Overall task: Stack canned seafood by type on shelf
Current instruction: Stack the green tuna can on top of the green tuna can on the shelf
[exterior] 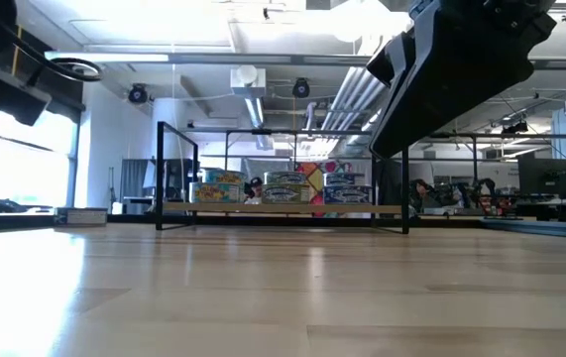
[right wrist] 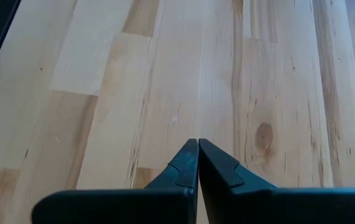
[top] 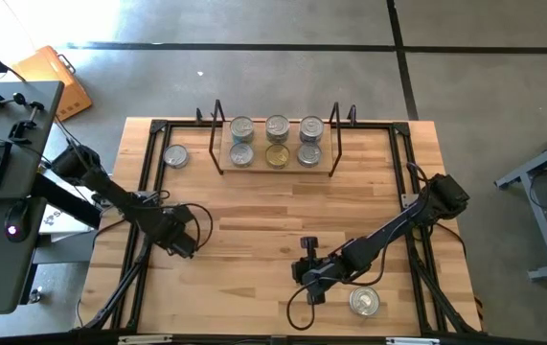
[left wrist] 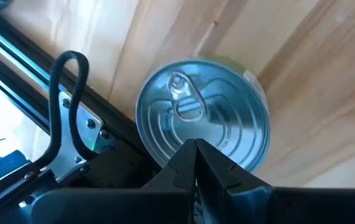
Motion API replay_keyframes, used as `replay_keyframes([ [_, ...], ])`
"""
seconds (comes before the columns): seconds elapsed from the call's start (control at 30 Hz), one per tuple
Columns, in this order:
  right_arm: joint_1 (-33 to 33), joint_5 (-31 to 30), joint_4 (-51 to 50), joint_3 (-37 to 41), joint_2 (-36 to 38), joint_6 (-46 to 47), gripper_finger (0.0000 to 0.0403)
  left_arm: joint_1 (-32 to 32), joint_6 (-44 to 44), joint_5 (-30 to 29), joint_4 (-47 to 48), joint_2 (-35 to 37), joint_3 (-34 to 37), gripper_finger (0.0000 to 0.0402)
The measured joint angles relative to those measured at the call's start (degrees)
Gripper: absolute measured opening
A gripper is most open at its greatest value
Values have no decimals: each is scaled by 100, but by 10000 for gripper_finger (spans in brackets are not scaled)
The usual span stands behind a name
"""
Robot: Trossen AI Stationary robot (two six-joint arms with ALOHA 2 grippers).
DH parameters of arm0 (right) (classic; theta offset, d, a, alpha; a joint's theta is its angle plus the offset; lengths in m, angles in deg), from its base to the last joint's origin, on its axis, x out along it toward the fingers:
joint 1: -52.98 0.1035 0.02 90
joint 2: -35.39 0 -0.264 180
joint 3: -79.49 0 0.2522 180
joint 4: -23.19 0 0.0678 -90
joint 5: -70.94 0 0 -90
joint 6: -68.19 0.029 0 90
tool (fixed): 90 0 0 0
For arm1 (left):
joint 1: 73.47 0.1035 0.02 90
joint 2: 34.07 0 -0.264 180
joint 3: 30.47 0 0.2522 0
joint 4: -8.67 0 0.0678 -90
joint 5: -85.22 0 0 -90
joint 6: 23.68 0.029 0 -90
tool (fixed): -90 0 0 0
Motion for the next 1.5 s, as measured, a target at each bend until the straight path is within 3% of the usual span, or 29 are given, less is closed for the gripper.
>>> replay_keyframes([
  [0.33, 0, 1, 2, 0, 0, -104, 4, 190, 252, 205, 7, 0, 0, 0],
  [0.57, 0, 0, 2, 0, 0, -104, 4, 567, 1007, 568, 21, -4, -39, 0],
  [0.77, 0, 1, 2, 0, 0, -90, 4, 784, 2126, 346, -1318, -4, -55, 0],
  [0.97, 0, 26, 2, 0, 0, -87, 4, 1161, 1997, 416, -765, -7, 41, 0],
  [1.2, 0, 44, 4, 0, 0, -62, 4, 1503, 2309, 513, -1034, 24, 557, 0],
  [1.4, 0, 44, 26, 0, 0, -94, 4, 1525, 2391, 182, -1245, 10, 331, 0],
  [1.5, 0, 44, 51, -1, 0, -101, 4, 1531, 2686, -198, -2204, 8, 126, 0],
])
